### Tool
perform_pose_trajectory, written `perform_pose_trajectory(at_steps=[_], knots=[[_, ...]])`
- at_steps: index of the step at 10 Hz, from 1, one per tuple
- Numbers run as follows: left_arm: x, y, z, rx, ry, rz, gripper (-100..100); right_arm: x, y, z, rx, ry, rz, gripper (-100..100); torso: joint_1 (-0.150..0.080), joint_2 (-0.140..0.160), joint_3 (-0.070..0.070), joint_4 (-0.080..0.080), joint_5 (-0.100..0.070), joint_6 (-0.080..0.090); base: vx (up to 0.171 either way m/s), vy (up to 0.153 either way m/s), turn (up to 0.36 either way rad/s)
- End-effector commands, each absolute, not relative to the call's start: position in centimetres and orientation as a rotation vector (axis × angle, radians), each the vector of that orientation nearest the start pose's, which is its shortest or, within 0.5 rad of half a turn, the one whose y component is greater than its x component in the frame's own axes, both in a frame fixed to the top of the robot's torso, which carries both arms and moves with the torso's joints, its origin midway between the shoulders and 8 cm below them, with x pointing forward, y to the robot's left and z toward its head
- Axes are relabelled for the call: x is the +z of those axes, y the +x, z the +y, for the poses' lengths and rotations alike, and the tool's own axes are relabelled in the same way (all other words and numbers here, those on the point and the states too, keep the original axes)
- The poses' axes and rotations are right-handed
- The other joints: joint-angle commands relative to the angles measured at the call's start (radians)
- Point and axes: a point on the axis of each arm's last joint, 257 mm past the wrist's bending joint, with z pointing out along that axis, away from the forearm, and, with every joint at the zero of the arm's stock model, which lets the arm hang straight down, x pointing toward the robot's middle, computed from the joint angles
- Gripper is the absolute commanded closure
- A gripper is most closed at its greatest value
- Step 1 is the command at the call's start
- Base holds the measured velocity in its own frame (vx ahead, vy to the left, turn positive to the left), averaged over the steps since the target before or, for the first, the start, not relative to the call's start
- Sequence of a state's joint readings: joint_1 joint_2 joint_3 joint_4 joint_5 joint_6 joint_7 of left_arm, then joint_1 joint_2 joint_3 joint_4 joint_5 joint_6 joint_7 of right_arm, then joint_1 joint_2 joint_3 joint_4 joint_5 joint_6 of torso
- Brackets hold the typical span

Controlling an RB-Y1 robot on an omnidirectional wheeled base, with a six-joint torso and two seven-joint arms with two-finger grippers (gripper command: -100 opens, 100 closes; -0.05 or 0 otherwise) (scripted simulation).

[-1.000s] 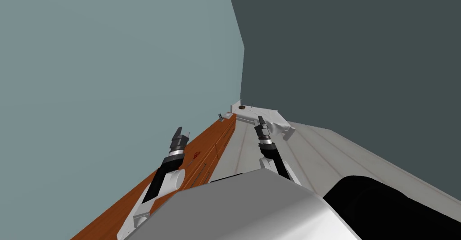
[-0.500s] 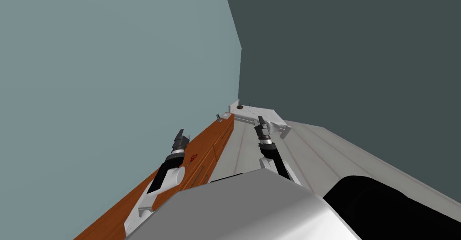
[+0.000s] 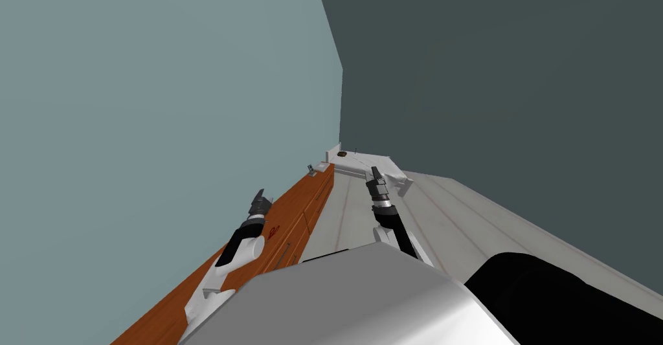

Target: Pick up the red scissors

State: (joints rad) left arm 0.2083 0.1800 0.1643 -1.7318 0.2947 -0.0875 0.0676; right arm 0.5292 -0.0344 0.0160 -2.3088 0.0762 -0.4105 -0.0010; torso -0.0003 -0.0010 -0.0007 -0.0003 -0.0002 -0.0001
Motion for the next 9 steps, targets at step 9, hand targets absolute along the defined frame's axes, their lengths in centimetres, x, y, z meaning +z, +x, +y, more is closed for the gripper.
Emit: perform_pose_trajectory(at_steps=[9], knots=[[-31.7,48.6,43.5,-1.1,-1.725,0.932,-100,0.9,35.3,-26.8,1.238,0.659,0.743,0,0.001,0.001,0.0,0.0,0.0,0.0,0.008,0.007,-0.074]])
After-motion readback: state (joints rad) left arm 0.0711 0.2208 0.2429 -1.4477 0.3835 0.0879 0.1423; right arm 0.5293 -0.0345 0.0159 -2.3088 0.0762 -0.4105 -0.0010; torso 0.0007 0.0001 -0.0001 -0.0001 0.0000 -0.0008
